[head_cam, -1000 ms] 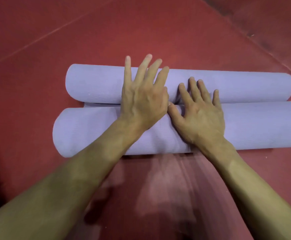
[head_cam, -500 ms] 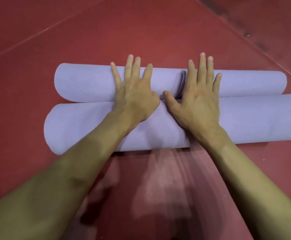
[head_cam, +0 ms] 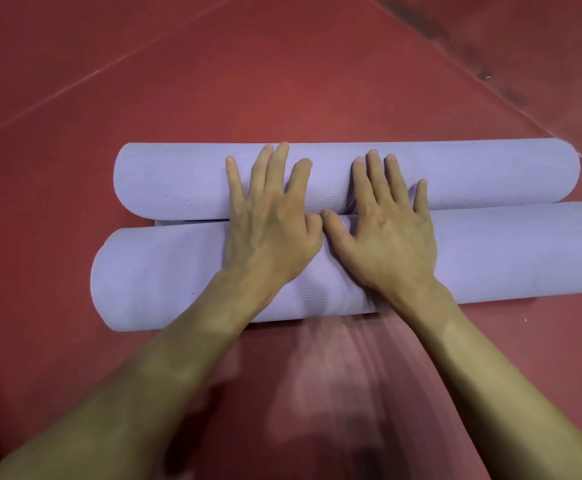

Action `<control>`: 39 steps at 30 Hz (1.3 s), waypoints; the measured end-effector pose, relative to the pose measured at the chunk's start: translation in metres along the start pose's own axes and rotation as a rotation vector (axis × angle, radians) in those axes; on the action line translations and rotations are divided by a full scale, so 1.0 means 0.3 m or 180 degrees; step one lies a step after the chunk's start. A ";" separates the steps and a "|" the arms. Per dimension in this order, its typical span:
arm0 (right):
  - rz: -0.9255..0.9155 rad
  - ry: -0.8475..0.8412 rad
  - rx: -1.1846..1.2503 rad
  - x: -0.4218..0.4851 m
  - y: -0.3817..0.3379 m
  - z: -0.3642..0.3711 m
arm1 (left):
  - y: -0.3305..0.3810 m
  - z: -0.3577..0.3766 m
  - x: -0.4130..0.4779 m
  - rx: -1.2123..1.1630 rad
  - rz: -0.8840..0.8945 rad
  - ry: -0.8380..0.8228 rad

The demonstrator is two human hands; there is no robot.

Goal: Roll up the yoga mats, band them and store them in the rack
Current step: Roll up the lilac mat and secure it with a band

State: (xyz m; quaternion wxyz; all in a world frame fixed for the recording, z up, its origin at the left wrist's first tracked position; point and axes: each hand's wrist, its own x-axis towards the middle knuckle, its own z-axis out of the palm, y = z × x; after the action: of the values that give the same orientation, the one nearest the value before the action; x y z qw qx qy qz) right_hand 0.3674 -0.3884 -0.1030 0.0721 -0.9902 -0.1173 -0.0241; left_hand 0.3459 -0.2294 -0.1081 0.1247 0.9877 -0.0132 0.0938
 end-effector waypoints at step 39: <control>-0.0193 0.0705 0.0170 -0.057 0.006 0.005 | 0.003 -0.012 -0.008 0.0141 -0.0451 -0.0611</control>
State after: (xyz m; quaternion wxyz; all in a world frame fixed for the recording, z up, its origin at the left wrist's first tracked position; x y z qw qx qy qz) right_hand 0.3514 -0.3938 -0.1057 0.1101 -0.9752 -0.1390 -0.1323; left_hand 0.3429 -0.2295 -0.1048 0.1072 0.9931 0.0468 -0.0100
